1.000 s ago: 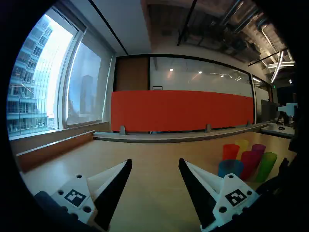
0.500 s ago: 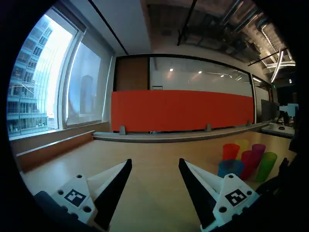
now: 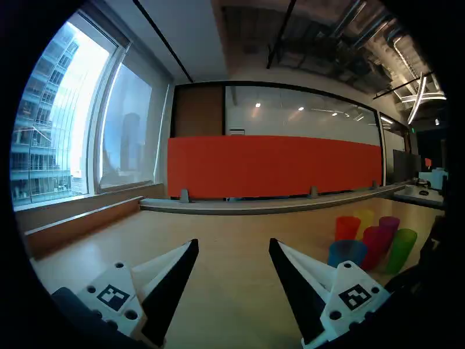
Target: Pour water
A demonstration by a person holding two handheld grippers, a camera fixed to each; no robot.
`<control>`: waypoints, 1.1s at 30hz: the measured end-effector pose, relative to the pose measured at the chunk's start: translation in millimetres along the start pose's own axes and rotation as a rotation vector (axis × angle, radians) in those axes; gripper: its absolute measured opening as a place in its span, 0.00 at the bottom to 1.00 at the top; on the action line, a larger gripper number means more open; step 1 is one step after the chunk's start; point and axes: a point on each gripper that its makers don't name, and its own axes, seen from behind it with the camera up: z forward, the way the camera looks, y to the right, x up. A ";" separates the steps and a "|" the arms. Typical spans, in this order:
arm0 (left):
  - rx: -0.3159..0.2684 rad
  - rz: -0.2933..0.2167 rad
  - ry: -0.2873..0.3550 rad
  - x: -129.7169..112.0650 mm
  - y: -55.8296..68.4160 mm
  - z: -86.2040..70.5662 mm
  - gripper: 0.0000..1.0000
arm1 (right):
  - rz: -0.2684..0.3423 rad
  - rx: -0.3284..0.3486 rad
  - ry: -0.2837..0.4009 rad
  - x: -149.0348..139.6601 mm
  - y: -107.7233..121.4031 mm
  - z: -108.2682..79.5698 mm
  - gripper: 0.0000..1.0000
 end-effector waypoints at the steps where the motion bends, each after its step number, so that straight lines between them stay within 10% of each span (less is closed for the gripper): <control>1: 0.000 0.000 0.000 0.1 0.0 0.0 0.90 | 0.001 0.002 0.002 -2.3 -0.4 0.8 0.99; 33: 0.000 0.000 0.000 -0.3 0.6 0.4 0.90 | 0.018 -0.020 -0.023 -48.9 25.3 1.1 0.99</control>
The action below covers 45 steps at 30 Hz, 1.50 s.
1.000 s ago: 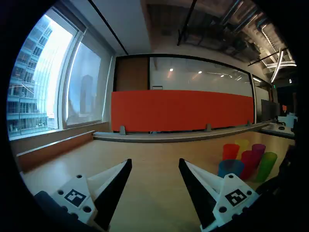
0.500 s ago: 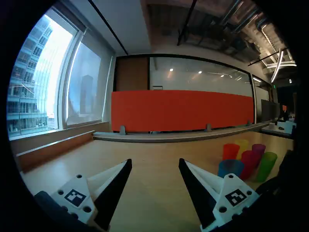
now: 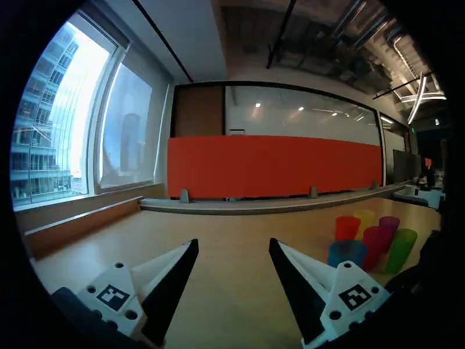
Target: Pour water
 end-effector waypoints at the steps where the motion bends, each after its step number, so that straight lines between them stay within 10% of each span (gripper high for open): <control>1: 0.000 0.000 0.000 0.0 0.0 0.0 0.90 | 0.002 -0.001 -0.003 -1.6 1.0 0.2 0.99; 45: 0.000 0.000 0.000 0.2 -0.8 -0.5 0.90 | 0.008 -0.002 -0.025 -12.6 5.2 2.8 0.99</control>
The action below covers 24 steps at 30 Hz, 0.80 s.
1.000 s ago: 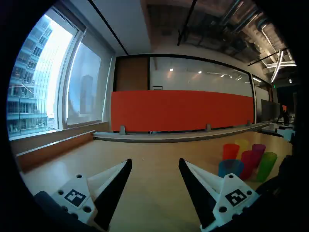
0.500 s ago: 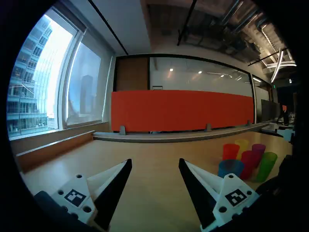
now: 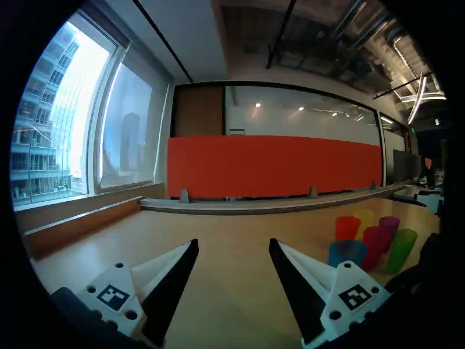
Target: Pour water
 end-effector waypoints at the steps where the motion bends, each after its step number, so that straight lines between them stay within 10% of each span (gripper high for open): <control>1: 0.000 0.000 0.000 0.0 0.0 0.0 0.90 | 0.000 0.000 0.000 0.3 -0.1 0.1 0.99; 24: 0.000 0.000 0.000 -0.2 0.5 -0.2 0.90 | 0.000 0.000 0.000 -1.6 0.6 0.8 0.99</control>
